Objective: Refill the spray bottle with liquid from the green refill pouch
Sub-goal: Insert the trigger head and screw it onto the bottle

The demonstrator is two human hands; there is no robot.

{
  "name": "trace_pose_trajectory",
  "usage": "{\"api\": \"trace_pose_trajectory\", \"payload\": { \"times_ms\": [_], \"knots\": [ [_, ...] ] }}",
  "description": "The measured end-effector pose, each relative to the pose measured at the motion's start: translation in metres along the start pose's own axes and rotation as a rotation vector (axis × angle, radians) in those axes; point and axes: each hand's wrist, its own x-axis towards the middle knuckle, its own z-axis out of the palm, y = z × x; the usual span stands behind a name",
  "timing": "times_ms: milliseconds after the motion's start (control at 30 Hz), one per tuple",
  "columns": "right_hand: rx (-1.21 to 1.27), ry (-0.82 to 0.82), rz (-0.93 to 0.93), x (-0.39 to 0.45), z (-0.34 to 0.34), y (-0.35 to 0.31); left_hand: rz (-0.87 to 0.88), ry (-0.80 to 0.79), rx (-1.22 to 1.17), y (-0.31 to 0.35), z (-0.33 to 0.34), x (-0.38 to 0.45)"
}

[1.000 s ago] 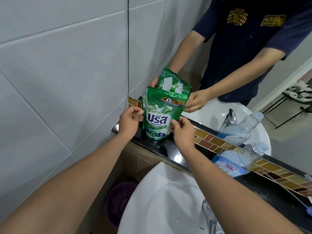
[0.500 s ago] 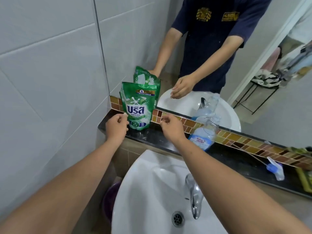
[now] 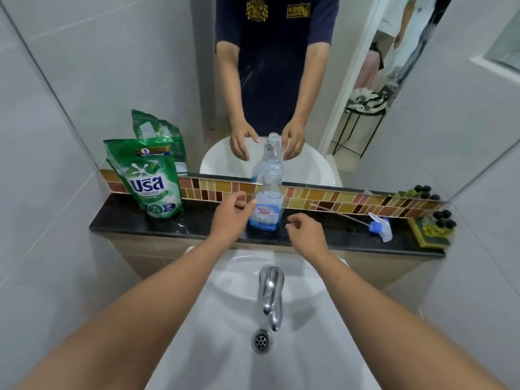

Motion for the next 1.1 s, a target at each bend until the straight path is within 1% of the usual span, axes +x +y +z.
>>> {"api": "trace_pose_trajectory", "payload": {
  "times_ms": [133, 200, 267, 400, 500, 667, 733, 833, 933, 1100],
  "knots": [
    [0.005, 0.038, 0.060, 0.005, -0.036, 0.045, 0.054, 0.050, 0.083, 0.016, 0.037, 0.008],
    [0.009, 0.048, 0.084, 0.009, -0.051, 0.064, 0.069, 0.076, 0.089, 0.022, 0.051, 0.013],
    [0.011, 0.060, 0.101, 0.013, -0.065, 0.081, 0.065, 0.108, 0.085, 0.026, 0.065, 0.015],
    [-0.001, 0.089, 0.144, 0.024, -0.087, 0.114, -0.001, 0.211, 0.025, 0.034, 0.084, 0.020],
    [-0.015, 0.115, 0.157, 0.037, -0.103, 0.138, 0.013, 0.263, 0.079, 0.040, 0.093, 0.024],
    [-0.195, 0.186, 0.100, 0.066, -0.135, 0.170, 0.143, 0.189, 0.247, 0.043, 0.105, 0.026],
    [-0.291, 0.183, 0.093, 0.079, -0.145, 0.181, 0.204, 0.147, 0.309, 0.045, 0.110, 0.025],
    [-0.405, 0.122, 0.107, 0.098, -0.153, 0.195, 0.285, 0.080, 0.373, 0.052, 0.118, 0.020],
    [-0.443, 0.036, 0.133, 0.111, -0.156, 0.207, 0.332, 0.016, 0.424, 0.057, 0.122, 0.019],
    [-0.444, -0.013, 0.087, 0.120, -0.152, 0.224, 0.314, -0.022, 0.438, 0.061, 0.123, 0.019]
  ]
}}
